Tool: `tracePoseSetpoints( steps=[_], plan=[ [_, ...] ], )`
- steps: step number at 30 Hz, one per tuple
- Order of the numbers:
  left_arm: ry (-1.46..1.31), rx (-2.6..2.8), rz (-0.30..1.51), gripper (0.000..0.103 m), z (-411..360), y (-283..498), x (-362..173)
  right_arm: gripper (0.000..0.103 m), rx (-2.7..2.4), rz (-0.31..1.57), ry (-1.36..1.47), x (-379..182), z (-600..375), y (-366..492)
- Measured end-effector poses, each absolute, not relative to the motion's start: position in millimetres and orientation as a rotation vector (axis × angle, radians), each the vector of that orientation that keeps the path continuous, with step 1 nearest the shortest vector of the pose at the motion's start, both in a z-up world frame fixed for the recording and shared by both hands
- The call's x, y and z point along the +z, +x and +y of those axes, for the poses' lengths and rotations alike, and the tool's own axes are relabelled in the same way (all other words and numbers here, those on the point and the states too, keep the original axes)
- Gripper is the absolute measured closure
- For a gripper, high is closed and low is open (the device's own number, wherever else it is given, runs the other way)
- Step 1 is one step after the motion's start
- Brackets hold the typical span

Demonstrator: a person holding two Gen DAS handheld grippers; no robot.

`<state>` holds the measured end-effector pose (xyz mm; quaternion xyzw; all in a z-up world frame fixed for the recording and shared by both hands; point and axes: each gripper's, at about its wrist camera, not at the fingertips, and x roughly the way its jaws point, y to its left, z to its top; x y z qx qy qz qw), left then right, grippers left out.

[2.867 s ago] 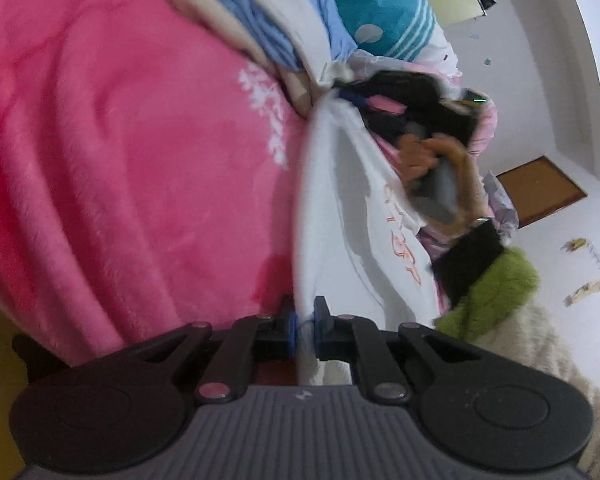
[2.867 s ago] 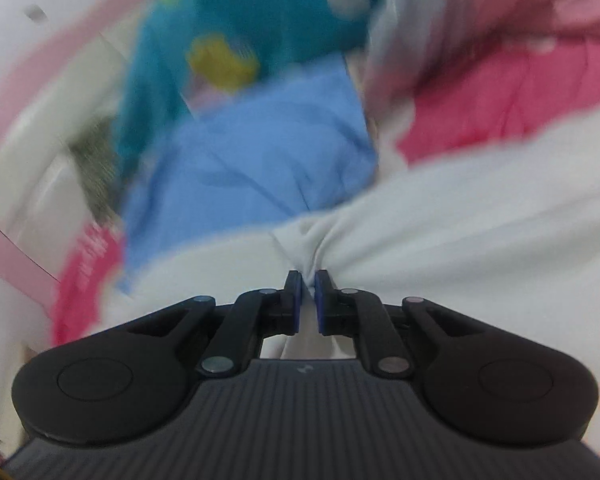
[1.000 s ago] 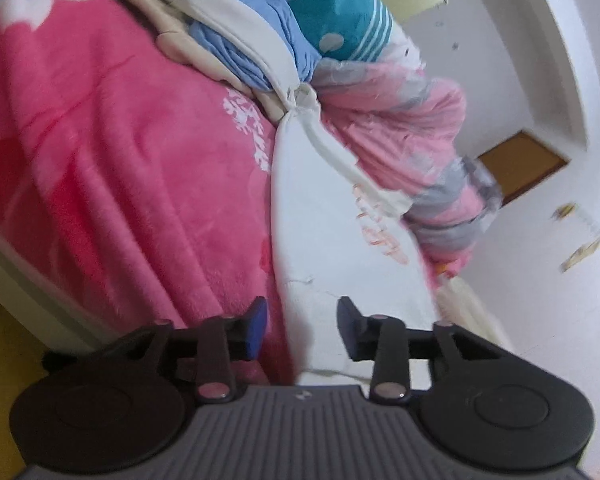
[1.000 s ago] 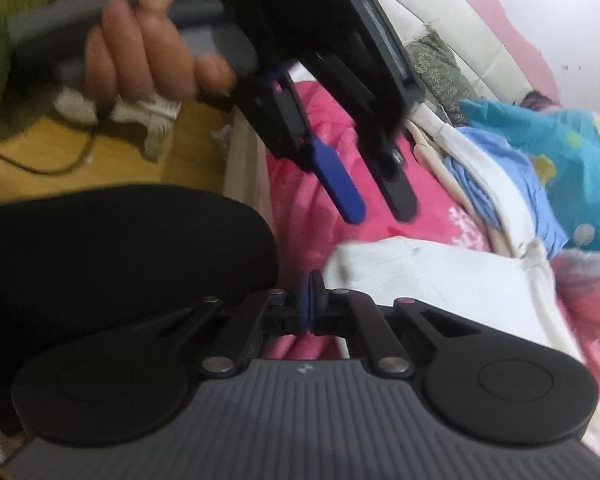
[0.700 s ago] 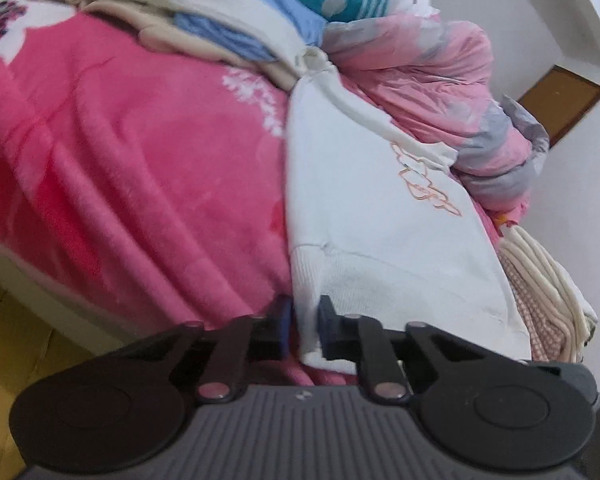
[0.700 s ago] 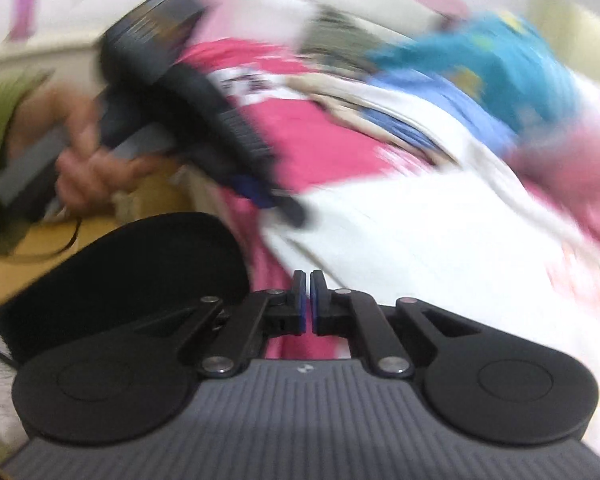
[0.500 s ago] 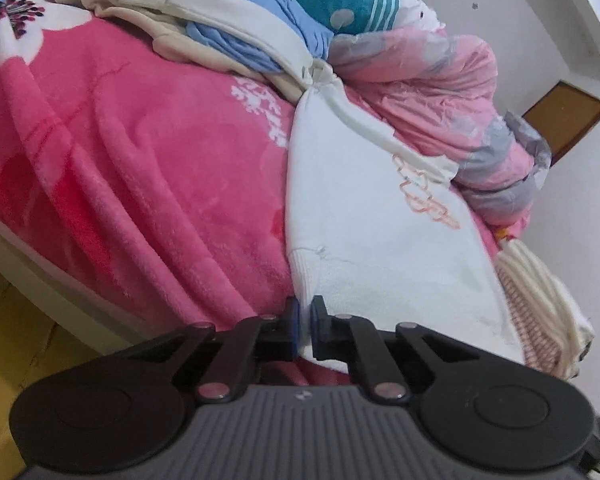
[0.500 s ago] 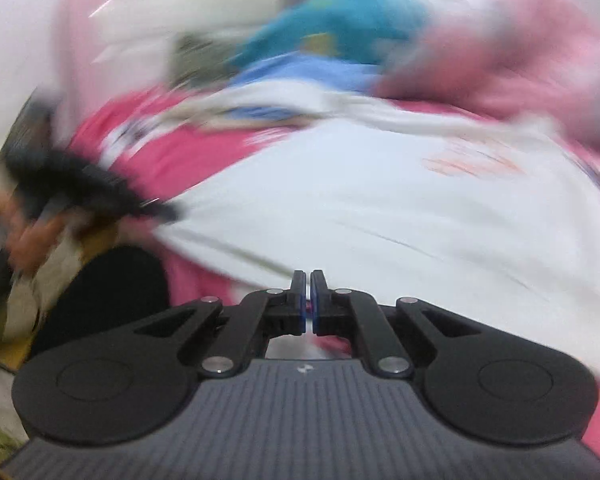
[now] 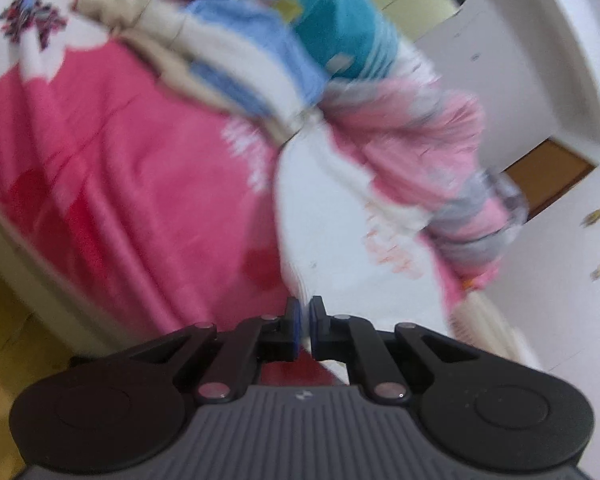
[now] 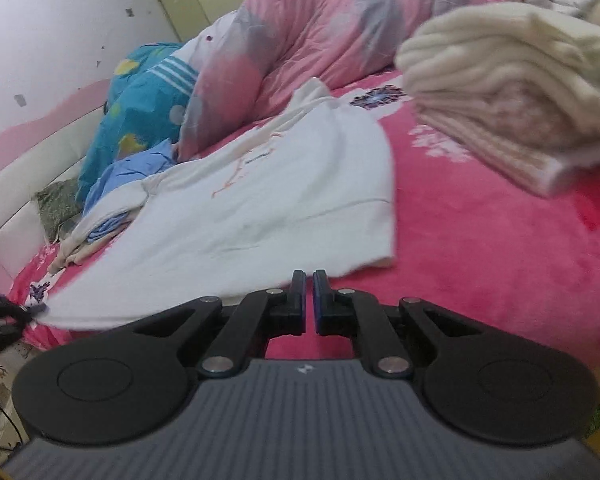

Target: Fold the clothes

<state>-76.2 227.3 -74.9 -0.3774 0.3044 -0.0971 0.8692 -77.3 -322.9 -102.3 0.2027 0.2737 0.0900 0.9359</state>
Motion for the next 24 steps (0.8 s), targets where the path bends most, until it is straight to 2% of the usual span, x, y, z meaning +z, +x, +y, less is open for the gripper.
tracePoseSetpoints(
  steps=[2, 6, 10, 15, 16, 17, 19, 21, 22, 24],
  plan=[
    [-0.804, -0.188, 0.649, 0.098, 226, -78, -82, 0.099, 0.175, 0.57, 0.423, -110, -328, -78],
    [-0.819, -0.084, 0.796, 0.1, 233, -73, -121, 0.098, 0.155, 0.574, 0.472, -117, -342, -85],
    [-0.743, -0.018, 0.8, 0.101, 240, -82, -116, 0.098, 0.138, 0.556, 0.501, -116, -352, -92],
    [-0.562, -0.011, 0.702, 0.074, 230, -94, -71, 0.097, 0.115, 0.548, 0.5, -112, -356, -89],
    [-0.511, -0.018, 0.676, 0.071, 224, -95, -61, 0.096, 0.104, 0.546, 0.508, -111, -357, -88],
    [-0.448, -0.041, 0.653, 0.066, 210, -93, -52, 0.093, 0.089, 0.543, 0.529, -110, -359, -86],
    [-0.341, -0.119, 0.628, 0.058, 176, -83, -38, 0.078, 0.072, 0.527, 0.589, -109, -367, -83],
    [-0.256, -0.247, 0.619, 0.048, 136, -69, -28, 0.054, 0.063, 0.508, 0.649, -109, -374, -80],
    [-0.225, -0.319, 0.619, 0.047, 114, -61, -26, 0.048, 0.066, 0.502, 0.673, -109, -378, -77],
    [-0.194, -0.441, 0.626, 0.043, 74, -45, -26, 0.044, 0.086, 0.501, 0.719, -109, -383, -67]
  ],
)
